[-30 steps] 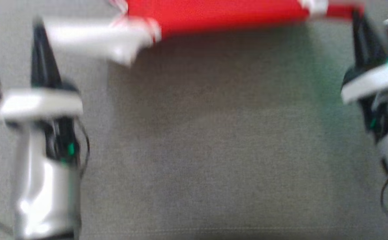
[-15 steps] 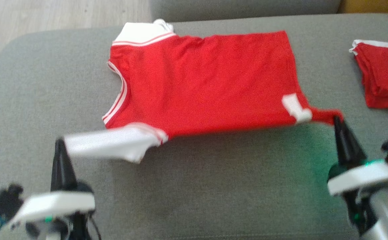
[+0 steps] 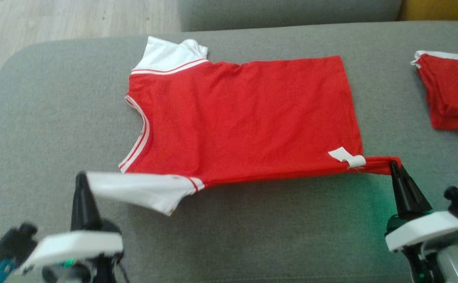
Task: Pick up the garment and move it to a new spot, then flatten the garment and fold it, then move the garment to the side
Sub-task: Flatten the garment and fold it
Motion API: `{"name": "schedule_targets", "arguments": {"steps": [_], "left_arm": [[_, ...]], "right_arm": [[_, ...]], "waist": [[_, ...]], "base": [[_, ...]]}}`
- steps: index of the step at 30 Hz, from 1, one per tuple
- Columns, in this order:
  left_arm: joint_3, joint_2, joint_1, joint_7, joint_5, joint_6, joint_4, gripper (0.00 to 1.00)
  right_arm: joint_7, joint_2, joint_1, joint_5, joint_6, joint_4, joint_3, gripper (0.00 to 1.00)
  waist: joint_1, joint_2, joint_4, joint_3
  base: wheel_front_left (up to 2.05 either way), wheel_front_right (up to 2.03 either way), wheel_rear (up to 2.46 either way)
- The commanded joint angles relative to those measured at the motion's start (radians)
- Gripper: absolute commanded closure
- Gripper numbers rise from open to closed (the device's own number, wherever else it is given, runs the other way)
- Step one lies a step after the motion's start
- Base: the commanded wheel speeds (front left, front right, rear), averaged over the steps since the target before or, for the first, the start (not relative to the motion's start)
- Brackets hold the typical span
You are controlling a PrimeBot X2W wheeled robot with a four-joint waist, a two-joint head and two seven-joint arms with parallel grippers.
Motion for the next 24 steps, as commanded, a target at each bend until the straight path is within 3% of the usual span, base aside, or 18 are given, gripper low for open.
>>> {"name": "schedule_targets", "arguments": {"steps": [1, 9, 16, 18, 19, 20, 21, 22, 24], "left_arm": [[0.021, 0.008, -0.083, -0.006, 0.004, 0.004, -0.018, 1.00], [-0.006, 0.008, -0.329, -0.006, 0.042, -0.008, 0.124, 1.00], [-0.006, 0.008, -0.500, -0.006, 0.078, -0.052, 0.268, 1.00], [-0.009, 0.008, -0.529, -0.006, 0.085, -0.066, 0.308, 1.00], [-0.009, 0.008, -0.529, -0.006, 0.085, -0.066, 0.308, 1.00], [-0.007, 0.008, -0.543, -0.006, 0.092, -0.072, 0.324, 0.83], [-0.006, 0.008, -0.554, -0.006, 0.102, -0.078, 0.338, 0.48], [-0.003, 0.008, -0.565, -0.006, 0.117, -0.083, 0.349, 0.00], [0.011, 0.008, -0.577, -0.006, 0.151, -0.096, 0.348, 0.00]], "right_arm": [[0.005, -0.012, -0.047, -0.009, 0.004, -0.022, 0.007, 1.00], [0.033, -0.010, -0.190, -0.051, 0.004, 0.055, 0.022, 1.00], [0.032, -0.026, -0.349, -0.078, 0.004, 0.148, 0.064, 1.00], [0.025, -0.030, -0.374, -0.078, 0.004, 0.167, 0.073, 0.91], [0.025, -0.030, -0.374, -0.078, 0.004, 0.167, 0.073, 0.91], [0.021, -0.031, -0.385, -0.078, 0.004, 0.176, 0.078, 0.74], [0.016, -0.033, -0.394, -0.077, 0.004, 0.184, 0.082, 0.51], [0.010, -0.033, -0.401, -0.075, 0.004, 0.193, 0.085, 0.00], [-0.007, -0.031, -0.413, -0.072, 0.004, 0.205, 0.087, 0.00]], "waist": [[-0.0001, -0.0001, 0.007, 0.018], [-0.0001, -0.0001, 0.011, 0.113], [-0.0001, -0.0001, 0.005, 0.192], [-0.0001, -0.0001, 0.007, 0.206], [-0.0001, -0.0001, 0.007, 0.206], [-0.0001, -0.0001, 0.008, 0.211], [-0.0001, -0.0001, 0.009, 0.215], [-0.0001, -0.0001, 0.010, 0.218], [-0.0001, -0.0001, 0.012, 0.220]], "base": [[0.00, 0.00, 0.00], [0.00, 0.00, 0.00], [0.00, 0.00, 0.00], [0.00, 0.00, 0.00], [0.00, 0.00, 0.00], [0.00, 0.00, 0.00], [0.00, 0.00, 0.00], [0.00, 0.00, 0.00], [0.00, 0.00, 0.00]]}}
